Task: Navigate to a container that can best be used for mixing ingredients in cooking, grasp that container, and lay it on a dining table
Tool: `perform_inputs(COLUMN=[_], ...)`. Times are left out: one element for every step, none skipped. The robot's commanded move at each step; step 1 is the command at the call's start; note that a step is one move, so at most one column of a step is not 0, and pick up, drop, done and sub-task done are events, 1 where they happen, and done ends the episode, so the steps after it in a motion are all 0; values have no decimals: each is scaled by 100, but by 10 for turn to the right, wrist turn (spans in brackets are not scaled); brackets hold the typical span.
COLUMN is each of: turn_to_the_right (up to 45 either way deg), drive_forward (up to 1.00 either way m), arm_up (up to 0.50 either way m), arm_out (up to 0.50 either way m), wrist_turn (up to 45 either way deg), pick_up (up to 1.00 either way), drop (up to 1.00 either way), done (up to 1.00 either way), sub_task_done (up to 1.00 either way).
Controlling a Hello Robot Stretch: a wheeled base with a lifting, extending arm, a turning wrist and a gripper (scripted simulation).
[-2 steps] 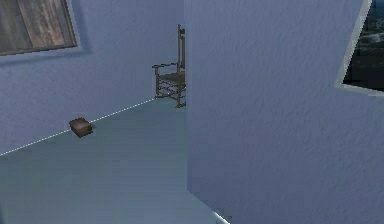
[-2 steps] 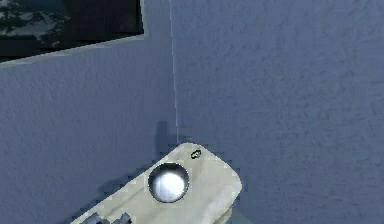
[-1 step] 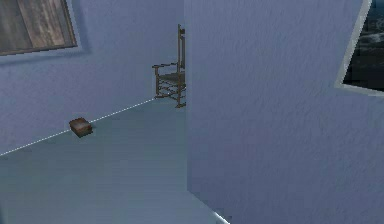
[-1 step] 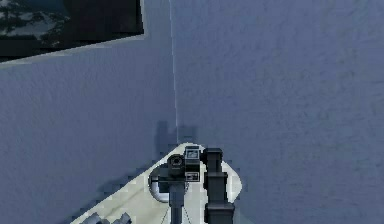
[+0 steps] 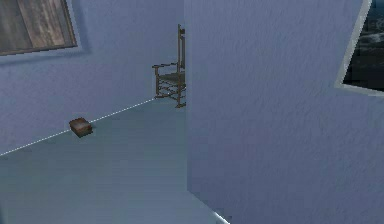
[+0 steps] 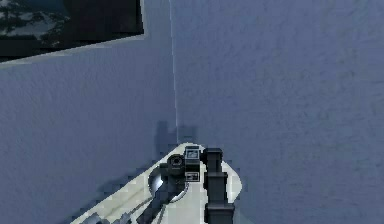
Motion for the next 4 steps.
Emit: perform_inputs(turn_to_the_right=[0,0,0,0], drive_forward=[0,0,0,0], arm_up=[0,0,0,-30], arm_out=[0,0,0,0], wrist_turn=[450,450,330,0], pick_up=[0,0,0,0], drop=[0,0,0,0], done=[0,0,0,0], sub_task_done=[0,0,0,0])
